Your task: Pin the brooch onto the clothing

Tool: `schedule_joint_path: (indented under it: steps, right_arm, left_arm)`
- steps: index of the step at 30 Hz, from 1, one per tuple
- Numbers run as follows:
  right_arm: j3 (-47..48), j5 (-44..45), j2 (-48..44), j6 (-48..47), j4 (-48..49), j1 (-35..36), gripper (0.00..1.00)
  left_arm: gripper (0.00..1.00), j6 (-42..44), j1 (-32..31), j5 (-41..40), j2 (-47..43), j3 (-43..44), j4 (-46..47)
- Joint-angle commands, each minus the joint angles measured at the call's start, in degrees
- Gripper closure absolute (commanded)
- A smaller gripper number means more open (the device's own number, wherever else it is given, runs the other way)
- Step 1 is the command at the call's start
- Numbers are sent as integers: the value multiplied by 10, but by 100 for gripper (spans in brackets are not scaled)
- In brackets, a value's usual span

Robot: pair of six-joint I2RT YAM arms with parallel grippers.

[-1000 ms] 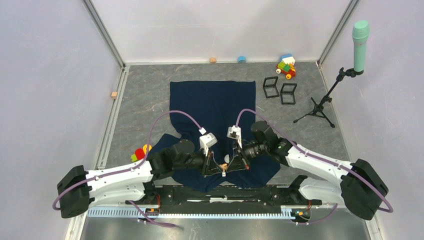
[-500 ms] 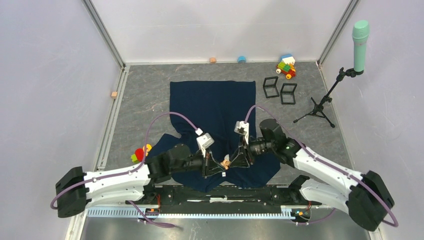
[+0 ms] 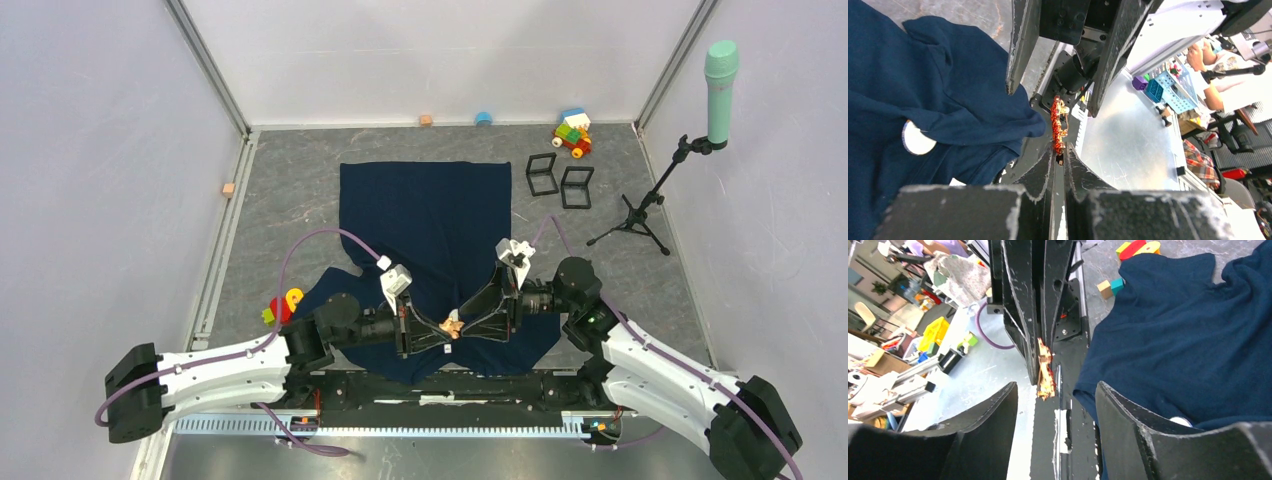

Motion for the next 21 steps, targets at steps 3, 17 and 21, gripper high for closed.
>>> schedule_joint_path:
  steps: [3, 17, 21]
  right_arm:
    - [-26, 5, 21, 104, 155, 23, 45]
    - [-58, -1, 39, 135, 226, 42, 63]
    - [-67, 1, 48, 130, 225, 43, 68]
  left_arm:
    - [98, -9, -3, 61, 28, 17, 54]
    - [98, -9, -2, 69, 27, 19, 63]
    - [98, -9, -3, 72, 23, 22, 63]
